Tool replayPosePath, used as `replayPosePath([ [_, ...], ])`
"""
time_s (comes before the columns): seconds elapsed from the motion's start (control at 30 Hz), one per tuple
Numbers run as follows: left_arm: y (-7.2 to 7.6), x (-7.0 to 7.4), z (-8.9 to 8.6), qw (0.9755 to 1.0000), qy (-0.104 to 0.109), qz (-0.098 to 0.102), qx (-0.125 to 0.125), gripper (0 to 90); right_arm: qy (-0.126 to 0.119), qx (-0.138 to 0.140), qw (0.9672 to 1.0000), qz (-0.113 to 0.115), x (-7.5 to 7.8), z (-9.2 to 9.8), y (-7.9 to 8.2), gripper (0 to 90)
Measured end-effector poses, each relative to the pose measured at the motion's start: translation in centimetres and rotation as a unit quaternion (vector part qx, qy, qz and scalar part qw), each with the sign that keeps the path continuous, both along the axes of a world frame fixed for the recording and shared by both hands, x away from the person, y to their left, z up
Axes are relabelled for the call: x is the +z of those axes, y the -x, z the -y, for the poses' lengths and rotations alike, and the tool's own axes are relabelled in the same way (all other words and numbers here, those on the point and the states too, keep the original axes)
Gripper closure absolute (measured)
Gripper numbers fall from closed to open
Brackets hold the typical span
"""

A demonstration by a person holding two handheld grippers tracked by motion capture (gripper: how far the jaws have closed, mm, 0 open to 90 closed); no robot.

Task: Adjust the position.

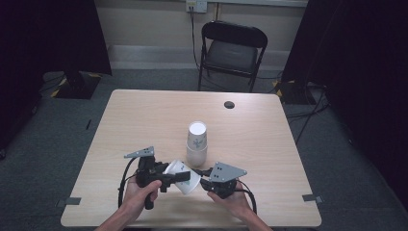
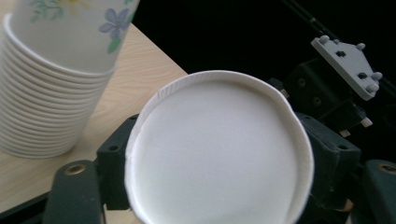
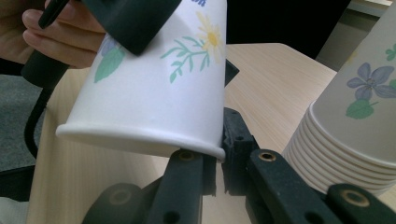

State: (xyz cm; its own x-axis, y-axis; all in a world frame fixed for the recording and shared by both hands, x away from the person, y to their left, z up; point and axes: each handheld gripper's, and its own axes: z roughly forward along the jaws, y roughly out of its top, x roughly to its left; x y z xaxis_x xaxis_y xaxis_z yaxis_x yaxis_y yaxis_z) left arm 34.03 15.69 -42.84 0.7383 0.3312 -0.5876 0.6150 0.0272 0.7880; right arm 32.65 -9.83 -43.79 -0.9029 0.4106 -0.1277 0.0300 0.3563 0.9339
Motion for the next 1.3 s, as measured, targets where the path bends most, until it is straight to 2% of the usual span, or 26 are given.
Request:
replayPosePath([
  [0.07, 0.0, 0.0, -0.1, 1.0, -0.001, 0.001, 0.0, 24.4, 0.0, 0.0, 1.0, 0.0, 0.0, 0.0, 0.0, 86.4],
  [0.17, 0.4, 0.2, -0.2, 0.9998, -0.009, 0.018, 0.008, 20.8, 0.003, 0.002, 1.0, -0.003, 0.0, 0.1, 0.2, 86.8],
  [0.27, 0.5, 0.4, -0.2, 0.9997, -0.008, 0.019, 0.011, 19.7, 0.004, 0.002, 1.0, -0.006, 0.0, 0.4, 0.2, 87.0],
  [0.3, 0.5, 0.6, -0.2, 0.9993, -0.015, 0.032, 0.015, 18.5, 0.004, 0.001, 1.0, -0.006, 0.1, 0.7, 0.3, 87.0],
  [0.37, 0.5, 0.6, 0.0, 0.9988, -0.022, 0.042, 0.016, 17.0, 0.006, 0.0, 0.9999, -0.016, 0.2, 1.0, 0.3, 87.1],
  [0.43, 0.5, 0.7, 0.1, 0.9988, -0.025, 0.041, 0.014, 16.5, 0.007, -0.001, 0.9997, -0.024, 0.3, 1.4, 0.1, 87.3],
  [0.5, 0.4, 0.6, 0.1, 0.9985, -0.038, 0.038, 0.01, 15.1, 0.006, -0.002, 0.9995, -0.03, 0.3, 1.6, -0.1, 87.4],
  [0.6, 0.5, 0.5, 0.0, 0.9961, -0.065, 0.058, 0.01, 15.5, 0.005, -0.011, 0.9989, -0.045, 0.6, 2.4, -0.7, 87.6],
  [0.73, 0.7, 0.6, -0.1, 0.9932, -0.08, 0.084, 0.017, 16.0, 0.007, -0.014, 0.9978, -0.065, 0.7, 2.9, -1.0, 87.6],
  [0.77, 0.7, 0.6, -0.1, 0.9932, -0.08, 0.084, 0.017, 16.7, 0.007, -0.014, 0.9978, -0.065, 0.7, 2.9, -1.0, 87.6],
  [0.8, 0.9, 0.6, 0.0, 0.9913, -0.086, 0.098, 0.021, 17.3, 0.01, -0.017, 0.997, -0.075, 0.8, 3.1, -1.1, 87.6],
  [0.83, 0.9, 0.6, 0.0, 0.9913, -0.086, 0.098, 0.021, 18.3, 0.01, -0.017, 0.997, -0.075, 0.8, 3.1, -1.1, 87.6],
  [0.9, 1.0, 0.6, 0.1, 0.9886, -0.093, 0.116, 0.025, 18.6, 0.015, -0.02, 0.9961, -0.084, 0.8, 3.3, -1.3, 87.7],
  [0.97, 0.9, 0.5, 0.4, 0.9867, -0.112, 0.115, 0.024, 15.4, 0.023, -0.024, 0.9943, -0.101, 0.8, 3.5, -1.6, 87.7],
  [1.0, 0.9, 0.5, 0.4, 0.9867, -0.112, 0.115, 0.024, 16.2, 0.023, -0.024, 0.9943, -0.101, 0.8, 3.5, -1.6, 87.7],
  [1.03, 1.0, 0.4, 0.5, 0.9851, -0.12, 0.119, 0.028, 16.2, 0.027, -0.025, 0.9935, -0.108, 0.7, 3.5, -1.7, 87.7],
  [1.1, 1.1, 0.4, 0.7, 0.9806, -0.138, 0.136, 0.028, 16.9, 0.048, -0.022, 0.9899, -0.131, 0.5, 3.4, -2.2, 87.7],
  [1.13, 1.4, 0.5, 0.9, 0.9763, -0.152, 0.151, 0.027, 17.1, 0.052, -0.024, 0.9893, -0.135, 0.5, 3.4, -2.2, 87.6],
  [1.17, 1.4, 0.5, 0.9, 0.9763, -0.152, 0.151, 0.027, 17.7, 0.056, -0.025, 0.9883, -0.14, 0.4, 3.4, -2.3, 87.7],
  [1.2, 1.6, 0.5, 1.2, 0.9706, -0.169, 0.17, 0.021, 18.7, 0.061, -0.026, 0.9871, -0.145, 0.4, 3.3, -2.3, 87.7],
  [1.23, 1.6, 0.5, 1.2, 0.9706, -0.169, 0.17, 0.021, 18.8, 0.061, -0.026, 0.9871, -0.145, 0.4, 3.3, -2.3, 87.7],
  [1.27, 1.7, 0.5, 1.3, 0.9682, -0.177, 0.176, 0.018, 18.8, 0.065, -0.027, 0.9863, -0.149, 0.3, 3.3, -2.4, 87.7],
  [1.3, 1.7, 0.4, 1.5, 0.9667, -0.186, 0.175, 0.006, 18.7, 0.07, -0.029, 0.9842, -0.16, 0.3, 3.2, -2.5, 87.7],
])
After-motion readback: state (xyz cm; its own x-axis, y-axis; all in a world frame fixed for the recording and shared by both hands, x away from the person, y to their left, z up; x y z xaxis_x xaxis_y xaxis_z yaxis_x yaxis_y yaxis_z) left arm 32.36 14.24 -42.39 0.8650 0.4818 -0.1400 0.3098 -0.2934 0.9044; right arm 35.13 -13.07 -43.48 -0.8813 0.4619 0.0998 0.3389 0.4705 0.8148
